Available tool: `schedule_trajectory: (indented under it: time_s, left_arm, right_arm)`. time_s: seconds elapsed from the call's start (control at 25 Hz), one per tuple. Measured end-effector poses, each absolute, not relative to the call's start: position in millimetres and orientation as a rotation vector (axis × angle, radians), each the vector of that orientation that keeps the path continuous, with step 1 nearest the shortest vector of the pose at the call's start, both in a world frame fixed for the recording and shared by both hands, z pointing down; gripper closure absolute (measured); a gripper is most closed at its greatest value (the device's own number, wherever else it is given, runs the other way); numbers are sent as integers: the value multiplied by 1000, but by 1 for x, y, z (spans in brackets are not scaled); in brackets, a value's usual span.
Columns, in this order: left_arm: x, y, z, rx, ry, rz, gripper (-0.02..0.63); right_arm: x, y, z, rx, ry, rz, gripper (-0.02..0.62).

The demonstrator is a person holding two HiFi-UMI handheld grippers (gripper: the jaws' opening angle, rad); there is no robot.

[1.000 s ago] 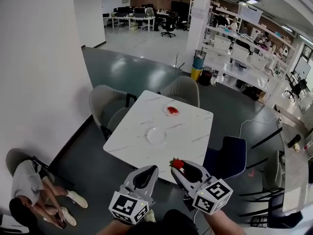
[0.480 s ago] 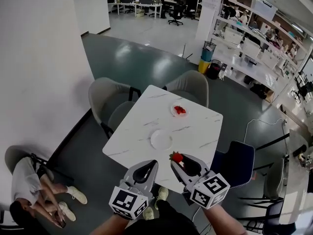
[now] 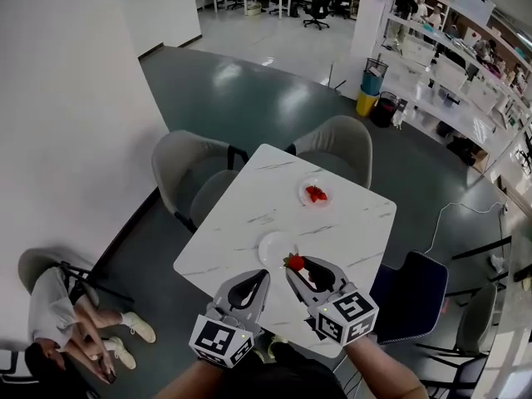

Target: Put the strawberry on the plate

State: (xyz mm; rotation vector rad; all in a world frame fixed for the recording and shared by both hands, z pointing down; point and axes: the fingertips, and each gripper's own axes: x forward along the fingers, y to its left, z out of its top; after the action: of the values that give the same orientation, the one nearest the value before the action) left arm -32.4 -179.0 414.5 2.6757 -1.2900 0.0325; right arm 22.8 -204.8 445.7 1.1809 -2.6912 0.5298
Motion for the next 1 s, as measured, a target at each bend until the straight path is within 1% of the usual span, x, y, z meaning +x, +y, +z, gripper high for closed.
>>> schedule_trajectory:
  time_s: [0.36,1.0]
  left_arm:
    - [-21,-227,453,2664,-1308,63,597]
    - [-47,-293,555,2580,-1200,157,597]
  right_arm:
    - [26,-255,522,1138,-2586,612,456]
    - [-4,-312,696,1065,-2263,673,456]
